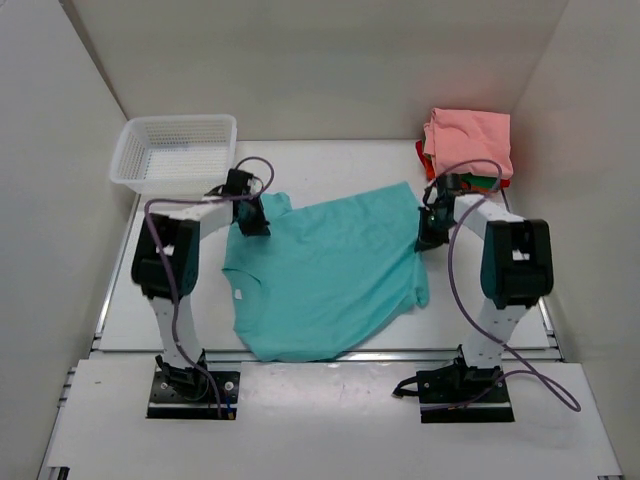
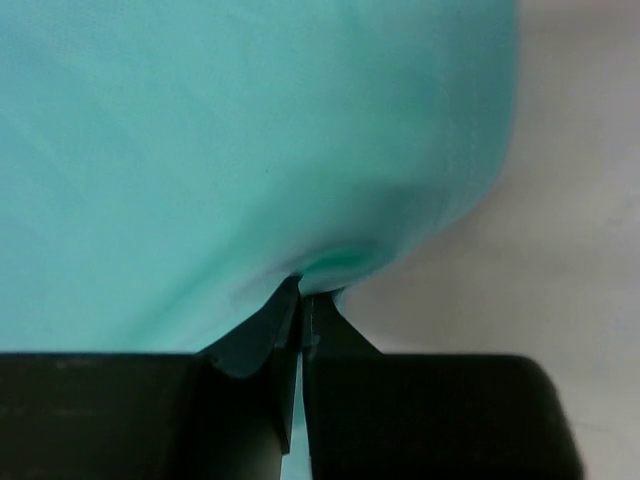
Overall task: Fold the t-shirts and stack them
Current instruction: Flatten out the tshirt
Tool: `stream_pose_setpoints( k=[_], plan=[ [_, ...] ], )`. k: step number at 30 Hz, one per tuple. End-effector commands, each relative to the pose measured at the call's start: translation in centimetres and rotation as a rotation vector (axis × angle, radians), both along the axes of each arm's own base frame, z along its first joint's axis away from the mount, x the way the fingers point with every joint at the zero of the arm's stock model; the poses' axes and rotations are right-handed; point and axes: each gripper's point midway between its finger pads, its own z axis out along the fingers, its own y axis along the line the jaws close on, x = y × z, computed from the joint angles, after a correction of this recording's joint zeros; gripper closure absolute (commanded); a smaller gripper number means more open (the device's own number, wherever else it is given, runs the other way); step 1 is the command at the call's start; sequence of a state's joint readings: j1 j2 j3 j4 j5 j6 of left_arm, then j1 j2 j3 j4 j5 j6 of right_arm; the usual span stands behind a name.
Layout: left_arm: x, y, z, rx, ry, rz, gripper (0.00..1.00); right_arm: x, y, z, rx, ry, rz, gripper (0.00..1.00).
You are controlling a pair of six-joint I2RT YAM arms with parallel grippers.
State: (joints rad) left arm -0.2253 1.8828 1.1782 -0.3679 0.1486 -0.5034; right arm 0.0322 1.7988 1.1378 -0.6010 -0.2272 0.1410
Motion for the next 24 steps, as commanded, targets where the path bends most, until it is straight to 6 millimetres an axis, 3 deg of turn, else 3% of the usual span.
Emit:
stream_pose_setpoints(
  k=[1, 2, 3, 4, 5, 7, 9, 10, 11, 12, 13, 14, 15, 17, 20, 21, 24],
  plan=[
    [6.8, 1.4, 1.2, 0.083, -0.049, 0.021, 1.0, 7.2, -1.1, 3.2, -0.086, -0.123, -0.013, 0.99],
    [9.6, 1.9, 3.5, 0.117, -0.111, 0.038, 1.0, 8.7, -1.5, 4.3, -0.11, -0.156, -0.025, 0.98],
    [10.9, 2.5, 2.9, 0.14, -0.106, 0.056, 1.0, 9.2, -1.8, 4.5, -0.135, -0.169, -0.031, 0.83],
    [12.9, 2.5, 3.9, 0.15, -0.125, 0.052, 1.0, 9.9, -1.8, 5.6, -0.144, -0.2, -0.033, 0.76],
    [13.8, 2.7, 4.4, 0.154, -0.128, 0.05, 1.0, 10.0, -1.9, 6.1, -0.151, -0.218, -0.033, 0.68],
    [15.2, 2.4, 6.3, 0.151, -0.119, -0.013, 1.0, 8.8, -1.3, 6.4, -0.122, -0.217, -0.033, 0.64],
    [13.6, 1.6, 7.2, 0.155, -0.099, -0.076, 1.0, 7.0, -1.5, 5.9, -0.116, -0.209, -0.036, 0.59],
    [11.7, 1.0, 7.4, 0.146, -0.097, -0.103, 0.98, 5.6, -1.6, 6.0, -0.113, -0.214, -0.049, 0.59],
    [9.4, 1.3, 4.6, 0.148, -0.055, -0.103, 0.88, 4.1, -1.4, 5.3, -0.1, -0.204, -0.047, 0.59],
    [8.1, 0.7, 7.3, 0.119, -0.118, -0.106, 0.83, 4.0, -1.4, 5.7, -0.085, -0.223, -0.052, 0.59],
    [5.6, 0.2, 7.3, 0.058, -0.144, -0.1, 0.78, 3.0, -1.3, 5.8, -0.073, -0.236, -0.054, 0.58],
    [3.1, 0.3, 4.9, 0.034, -0.117, -0.093, 0.72, 1.9, -1.1, 5.7, -0.064, -0.232, -0.05, 0.56],
    [1.7, -0.2, 6.8, -0.028, -0.147, -0.089, 0.68, 1.1, -1.0, 5.3, -0.055, -0.22, -0.047, 0.52],
    [-2.9, -0.9, 5.9, -0.044, -0.117, -0.127, 0.63, -0.6, -1.3, 5.0, -0.078, -0.201, -0.04, 0.42],
    [-7.5, -1.9, 4.0, -0.016, -0.053, -0.184, 0.58, -2.0, -1.8, 4.7, -0.081, -0.213, -0.06, 0.29],
    [-8.7, -2.2, 3.1, -0.003, -0.032, -0.2, 0.57, -2.7, -2.0, 4.5, -0.073, -0.214, -0.065, 0.24],
    [-10.1, -2.7, 1.0, 0.061, 0.009, -0.199, 0.54, -3.7, -1.7, 3.8, -0.018, -0.214, -0.111, 0.23]
  ],
)
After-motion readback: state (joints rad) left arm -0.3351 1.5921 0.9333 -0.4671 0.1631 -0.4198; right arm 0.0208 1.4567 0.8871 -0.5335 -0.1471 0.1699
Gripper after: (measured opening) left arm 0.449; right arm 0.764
